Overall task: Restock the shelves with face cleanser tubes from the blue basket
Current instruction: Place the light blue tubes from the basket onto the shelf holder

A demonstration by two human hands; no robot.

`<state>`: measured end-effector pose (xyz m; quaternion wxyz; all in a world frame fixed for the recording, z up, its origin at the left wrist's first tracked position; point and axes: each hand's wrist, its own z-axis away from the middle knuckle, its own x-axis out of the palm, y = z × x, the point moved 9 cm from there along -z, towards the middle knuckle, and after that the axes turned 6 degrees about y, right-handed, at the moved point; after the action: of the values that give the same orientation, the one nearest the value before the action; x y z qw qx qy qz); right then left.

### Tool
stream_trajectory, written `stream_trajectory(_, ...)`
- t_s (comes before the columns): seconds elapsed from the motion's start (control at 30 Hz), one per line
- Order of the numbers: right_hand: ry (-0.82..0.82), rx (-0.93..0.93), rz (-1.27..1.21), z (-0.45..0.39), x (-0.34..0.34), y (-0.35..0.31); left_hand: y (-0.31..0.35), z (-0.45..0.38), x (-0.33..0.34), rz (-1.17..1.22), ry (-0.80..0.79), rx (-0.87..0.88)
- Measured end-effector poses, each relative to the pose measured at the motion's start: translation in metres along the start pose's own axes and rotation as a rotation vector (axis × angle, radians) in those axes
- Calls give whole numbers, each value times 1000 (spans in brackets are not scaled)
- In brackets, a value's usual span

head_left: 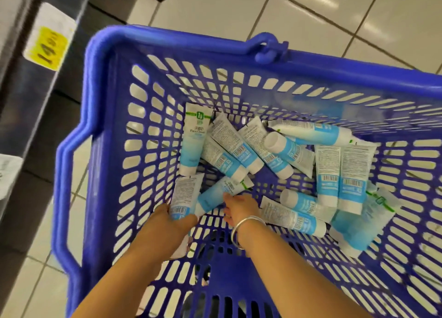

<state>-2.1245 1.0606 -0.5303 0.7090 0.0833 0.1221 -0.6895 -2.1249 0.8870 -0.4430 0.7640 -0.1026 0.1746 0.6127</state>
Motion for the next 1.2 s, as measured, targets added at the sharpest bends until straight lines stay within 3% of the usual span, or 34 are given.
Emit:
stream_trajectory(0.17, -3, 136, -174, -13, 33, -2, 16, 7, -10, 171, 12, 18)
stream_trajectory(0.37, 197, 160, -148, -27, 34, 5, 14, 4, -2, 220, -4, 22)
stream_trajectory(0.53, 135, 70, -61, -18, 41, 8, 9, -6, -13, 345, 4, -3)
stream_trajectory(0.77, 49, 59, -100, 22, -25, 40, -4, 19, -8, 363, -81, -4)
stream_trajectory(1.0, 105, -172, -45, 112, -102, -6, 22, 101, -13, 484, -261, 22)
stream_trajectory(1.2, 107, -453, -160, 248, -156, -114, 95, 203, -67, 650, -283, 167)
